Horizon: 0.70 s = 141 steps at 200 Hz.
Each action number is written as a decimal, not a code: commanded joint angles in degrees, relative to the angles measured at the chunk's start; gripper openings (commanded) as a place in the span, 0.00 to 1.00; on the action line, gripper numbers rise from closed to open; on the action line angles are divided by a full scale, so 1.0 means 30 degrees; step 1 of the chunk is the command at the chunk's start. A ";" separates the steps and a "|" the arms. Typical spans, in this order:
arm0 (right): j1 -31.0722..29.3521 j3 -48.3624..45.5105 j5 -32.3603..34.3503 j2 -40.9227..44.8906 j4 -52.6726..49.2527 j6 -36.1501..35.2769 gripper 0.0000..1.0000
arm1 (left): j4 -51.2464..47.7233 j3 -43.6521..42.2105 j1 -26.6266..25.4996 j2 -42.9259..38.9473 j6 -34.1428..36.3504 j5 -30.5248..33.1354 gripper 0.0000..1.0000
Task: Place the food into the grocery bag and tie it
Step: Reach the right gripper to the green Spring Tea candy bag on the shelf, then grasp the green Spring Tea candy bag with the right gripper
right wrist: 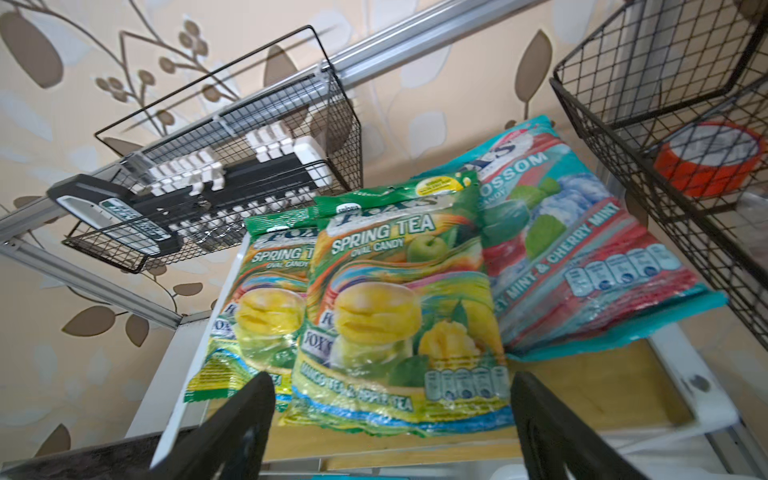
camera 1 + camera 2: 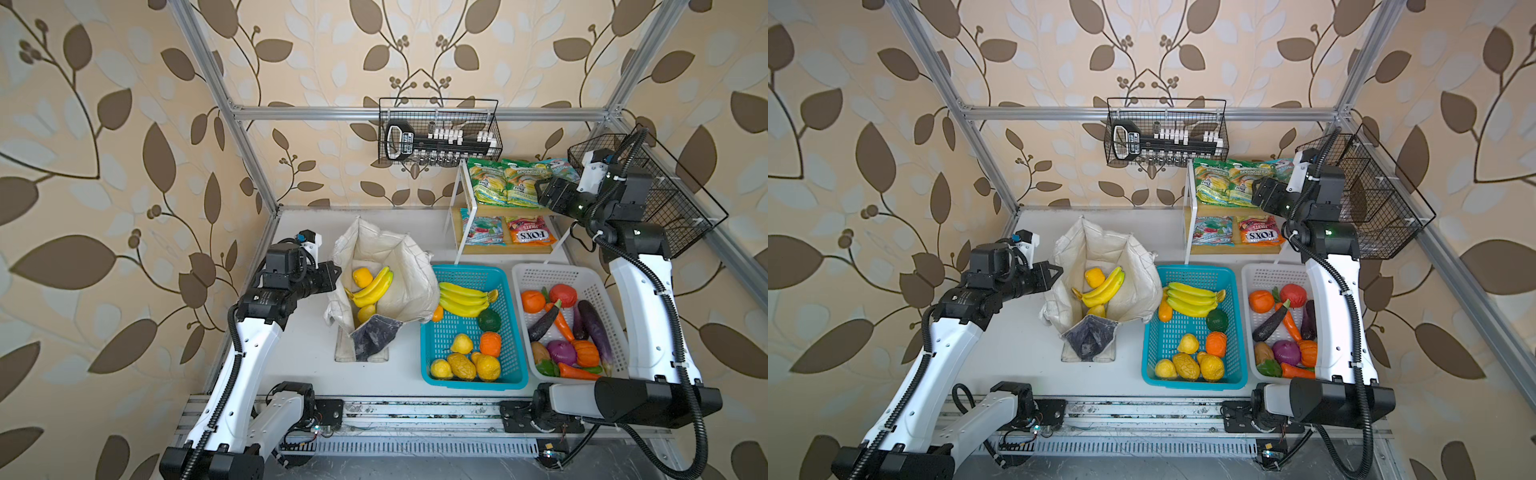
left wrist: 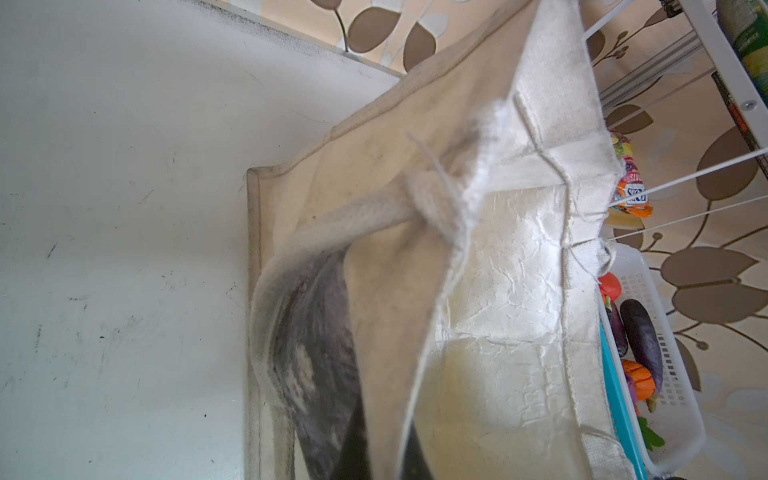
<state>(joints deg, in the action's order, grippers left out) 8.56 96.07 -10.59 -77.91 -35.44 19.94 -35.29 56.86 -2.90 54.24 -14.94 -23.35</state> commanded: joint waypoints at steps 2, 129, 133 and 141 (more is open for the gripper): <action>0.1041 -0.0718 -0.1648 0.0255 0.0602 0.0772 0.86 | 0.0615 0.0319 0.0204 -0.0303 0.0316 -0.0067 0.00; 0.1422 -0.3167 -0.3868 0.0481 0.3027 0.2107 0.55 | 0.0421 0.0411 0.0198 -0.0326 0.0428 0.0109 0.00; 0.1411 -0.3181 -0.3854 0.0496 0.2997 0.2062 0.53 | 0.0410 0.0412 0.0201 -0.0325 0.0438 0.0080 0.00; 0.1414 -0.3246 -0.3746 0.0565 0.3050 0.2116 0.50 | 0.0425 0.0439 0.0204 -0.0340 0.0431 0.0037 0.00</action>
<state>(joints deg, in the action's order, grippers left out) 12.56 87.20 -20.93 -77.73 -27.88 25.96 -35.33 56.86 -2.90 54.24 -14.94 -23.35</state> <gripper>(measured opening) 0.537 0.045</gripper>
